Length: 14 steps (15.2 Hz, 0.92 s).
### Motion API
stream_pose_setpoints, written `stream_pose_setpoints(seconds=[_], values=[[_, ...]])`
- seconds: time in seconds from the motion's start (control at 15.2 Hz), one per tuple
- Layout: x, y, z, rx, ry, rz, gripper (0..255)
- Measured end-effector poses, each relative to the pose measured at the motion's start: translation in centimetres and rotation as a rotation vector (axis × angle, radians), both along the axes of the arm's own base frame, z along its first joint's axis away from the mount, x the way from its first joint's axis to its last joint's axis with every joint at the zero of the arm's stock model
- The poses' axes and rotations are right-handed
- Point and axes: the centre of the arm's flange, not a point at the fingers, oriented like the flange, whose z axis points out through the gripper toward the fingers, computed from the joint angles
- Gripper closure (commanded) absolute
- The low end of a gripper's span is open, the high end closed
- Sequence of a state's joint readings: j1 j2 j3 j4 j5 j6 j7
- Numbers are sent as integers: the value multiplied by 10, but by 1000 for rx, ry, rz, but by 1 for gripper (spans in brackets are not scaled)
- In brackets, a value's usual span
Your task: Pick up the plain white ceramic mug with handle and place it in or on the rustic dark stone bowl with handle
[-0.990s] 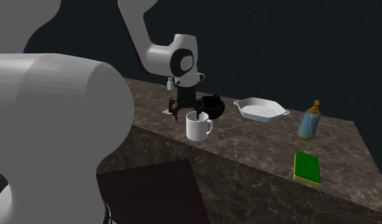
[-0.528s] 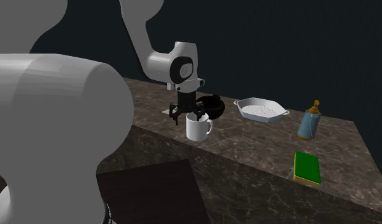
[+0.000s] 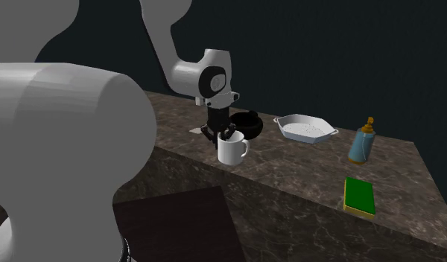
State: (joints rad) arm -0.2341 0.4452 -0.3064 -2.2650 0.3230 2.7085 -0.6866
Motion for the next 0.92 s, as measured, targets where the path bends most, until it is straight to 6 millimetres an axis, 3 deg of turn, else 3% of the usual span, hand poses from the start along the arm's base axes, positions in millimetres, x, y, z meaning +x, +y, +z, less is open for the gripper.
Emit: stream_pose_setpoints(seconds=[0.46, 0.92], values=[[0, 0, 2, 0, 0, 0, 255], [0, 0, 36, 0, 0, 0, 255]])
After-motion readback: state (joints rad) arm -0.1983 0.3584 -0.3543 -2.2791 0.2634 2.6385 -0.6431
